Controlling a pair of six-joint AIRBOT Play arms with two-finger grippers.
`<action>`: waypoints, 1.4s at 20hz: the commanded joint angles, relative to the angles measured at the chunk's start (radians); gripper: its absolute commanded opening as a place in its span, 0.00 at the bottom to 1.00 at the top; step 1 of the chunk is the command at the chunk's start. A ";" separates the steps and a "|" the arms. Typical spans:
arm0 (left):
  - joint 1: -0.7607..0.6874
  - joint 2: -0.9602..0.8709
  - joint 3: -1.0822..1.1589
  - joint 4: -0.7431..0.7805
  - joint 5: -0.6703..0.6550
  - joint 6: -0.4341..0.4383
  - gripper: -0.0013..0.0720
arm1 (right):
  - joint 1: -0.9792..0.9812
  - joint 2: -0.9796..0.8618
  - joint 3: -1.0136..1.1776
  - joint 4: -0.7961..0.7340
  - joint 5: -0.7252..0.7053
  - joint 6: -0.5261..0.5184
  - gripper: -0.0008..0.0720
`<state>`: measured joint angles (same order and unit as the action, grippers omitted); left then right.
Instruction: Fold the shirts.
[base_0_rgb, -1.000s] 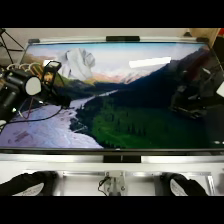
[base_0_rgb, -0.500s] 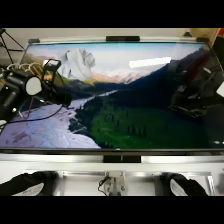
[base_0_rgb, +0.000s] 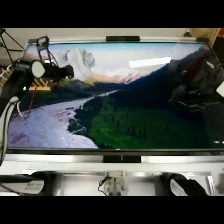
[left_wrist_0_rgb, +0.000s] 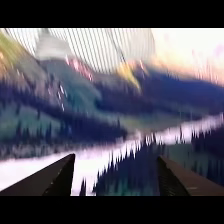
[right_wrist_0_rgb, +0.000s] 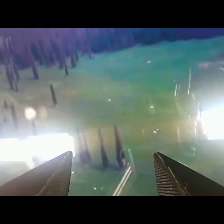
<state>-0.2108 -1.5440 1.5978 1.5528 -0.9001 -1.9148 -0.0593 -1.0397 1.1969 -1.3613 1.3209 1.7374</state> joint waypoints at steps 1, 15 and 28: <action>0.145 -0.287 0.297 -0.212 0.051 -0.032 0.86 | 0.001 -0.013 0.000 -0.002 -0.018 -0.023 0.87; 0.107 -0.641 0.430 -0.444 0.299 0.098 0.10 | 0.001 -0.088 0.000 0.112 -0.018 -0.089 0.87; -0.262 0.223 0.425 -0.322 -0.044 0.507 0.09 | 0.000 0.151 0.347 0.042 -0.119 -0.229 0.86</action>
<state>-0.3458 -1.4834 2.0247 1.1481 -0.8066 -1.4307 -0.0586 -0.9649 1.4239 -1.2678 1.2545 1.5223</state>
